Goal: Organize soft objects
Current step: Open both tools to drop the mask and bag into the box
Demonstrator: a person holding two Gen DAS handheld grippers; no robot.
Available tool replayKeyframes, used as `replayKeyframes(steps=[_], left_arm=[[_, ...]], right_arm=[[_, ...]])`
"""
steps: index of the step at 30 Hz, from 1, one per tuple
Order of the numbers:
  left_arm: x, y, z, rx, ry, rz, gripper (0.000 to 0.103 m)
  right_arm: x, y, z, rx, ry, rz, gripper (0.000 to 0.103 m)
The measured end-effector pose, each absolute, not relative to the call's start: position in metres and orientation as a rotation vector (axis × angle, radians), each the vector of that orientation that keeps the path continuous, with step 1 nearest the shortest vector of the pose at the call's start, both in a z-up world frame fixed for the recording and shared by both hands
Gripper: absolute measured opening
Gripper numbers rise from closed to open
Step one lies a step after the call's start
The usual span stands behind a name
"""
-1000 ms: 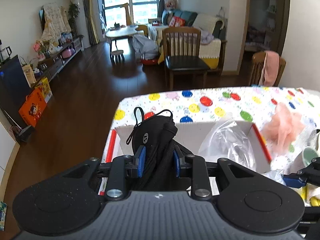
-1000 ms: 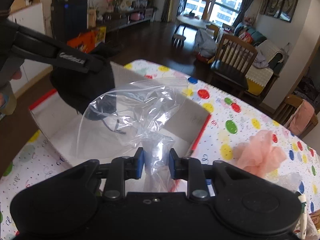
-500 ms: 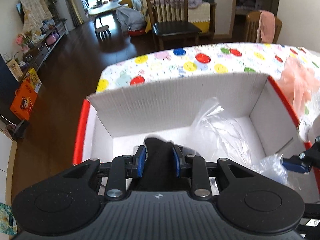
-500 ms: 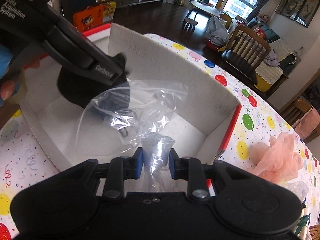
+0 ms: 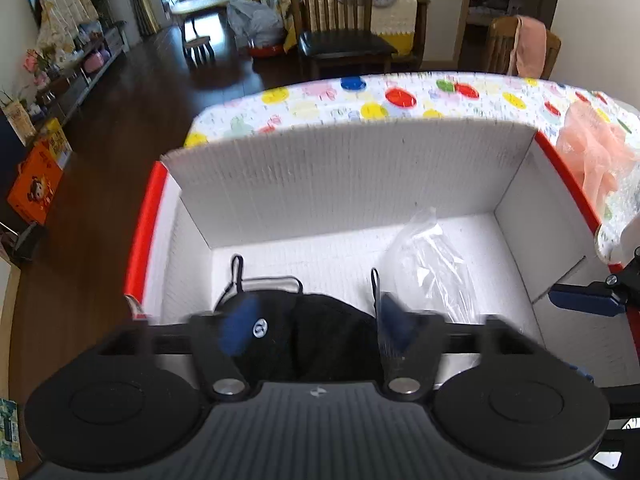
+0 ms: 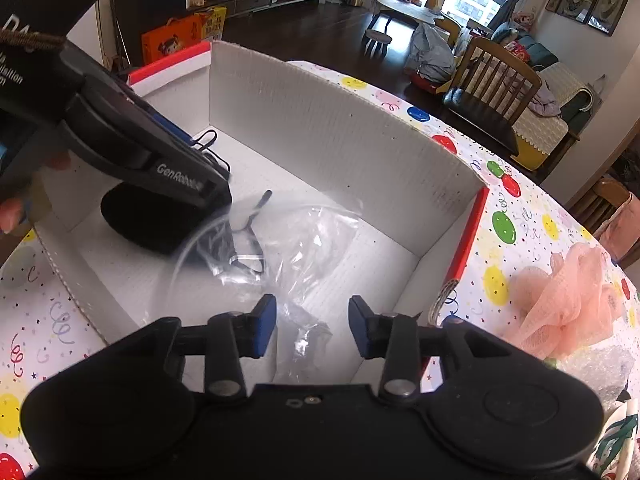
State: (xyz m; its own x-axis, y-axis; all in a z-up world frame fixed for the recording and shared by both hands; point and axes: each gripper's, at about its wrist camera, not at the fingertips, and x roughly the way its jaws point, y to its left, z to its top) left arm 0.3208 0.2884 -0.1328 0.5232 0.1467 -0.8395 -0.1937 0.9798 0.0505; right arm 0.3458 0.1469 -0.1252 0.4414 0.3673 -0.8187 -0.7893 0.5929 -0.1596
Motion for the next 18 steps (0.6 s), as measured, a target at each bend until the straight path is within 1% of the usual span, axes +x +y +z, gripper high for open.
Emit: replayKeyframes(steps=[5,13,15,18], left_arm=[[0.313,0.287,-0.121,-0.055,0.956,0.207,0.076],[0.298,0.283,-0.093,-0.078,0.894,0.190,0.076],[0.293,0.280,-0.085,-0.085,0.878,0.183,0.076],[0.285,0.273,-0.076,-0.083,0.851,0.175,0.076]], right_arm=[[0.344,0.140,-0.115,-0.532,0.814,0.777,0.053],[0.334,0.118,-0.084,-0.427,0.765,0.791,0.065],[0.331,0.112,-0.076,-0.399,0.749,0.794,0.071],[0.325,0.102,-0.063,-0.361,0.726,0.793,0.074]])
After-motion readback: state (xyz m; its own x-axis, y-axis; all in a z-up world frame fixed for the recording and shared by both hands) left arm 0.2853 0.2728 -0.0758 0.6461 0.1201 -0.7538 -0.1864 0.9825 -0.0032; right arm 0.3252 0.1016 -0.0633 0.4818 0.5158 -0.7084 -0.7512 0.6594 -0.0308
